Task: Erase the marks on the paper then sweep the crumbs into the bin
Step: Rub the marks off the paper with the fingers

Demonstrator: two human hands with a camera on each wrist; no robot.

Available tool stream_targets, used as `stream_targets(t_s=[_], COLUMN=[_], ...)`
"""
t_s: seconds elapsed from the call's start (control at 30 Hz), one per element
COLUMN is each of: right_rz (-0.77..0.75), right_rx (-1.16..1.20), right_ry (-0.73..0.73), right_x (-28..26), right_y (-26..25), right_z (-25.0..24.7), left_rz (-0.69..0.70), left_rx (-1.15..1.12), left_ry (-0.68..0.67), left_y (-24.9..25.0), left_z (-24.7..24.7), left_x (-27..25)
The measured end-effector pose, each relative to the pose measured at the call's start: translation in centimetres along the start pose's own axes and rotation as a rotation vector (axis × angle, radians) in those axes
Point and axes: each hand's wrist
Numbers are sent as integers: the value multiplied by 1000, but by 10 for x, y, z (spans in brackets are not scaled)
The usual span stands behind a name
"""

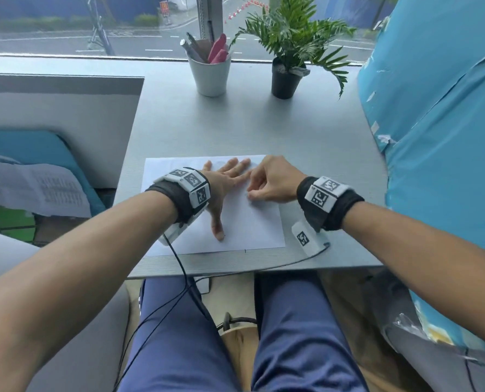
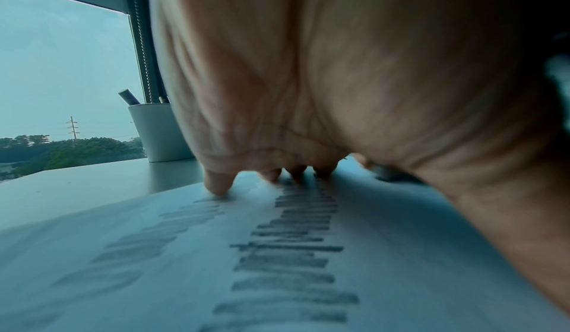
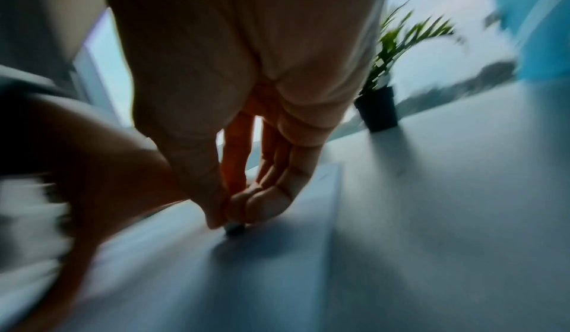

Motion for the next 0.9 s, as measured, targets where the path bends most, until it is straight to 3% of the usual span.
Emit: stream_targets(t_s=[0.1,0.2,0.27,0.43,0.53,0.6,0.77,0.9], right_rz=[-38,52,58,-38,45,50,-33,68], right_rx=[-10,-25,-4,3,13,11,-9,-4], right_ry=[-135,91,143,-121,76,111,-126,91], right_x=[-12,17,21,-10,17,21,-8,24], right_y=[-6,17,22,2,23,26,6,27], right_z=[9,-21,-23,5,-22,-24,3,-30], left_rz=[5,12,6,3,7,5,6,15], left_rx=[8,-10,-12,1,-18,-21,1,-37], left_ry=[4,5,7,5,4,5,-5,11], left_y=[-2,-2,-1,-4,-3,-1,-3,-2], left_z=[1,0,0,1,-1,-2,-3,-3], left_x=[1,0,0,3,2,1,0,0])
Point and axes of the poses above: each hand's wrist, its own x-axis towards the middle knuckle, its own z-axis out of the palm, y = z × x
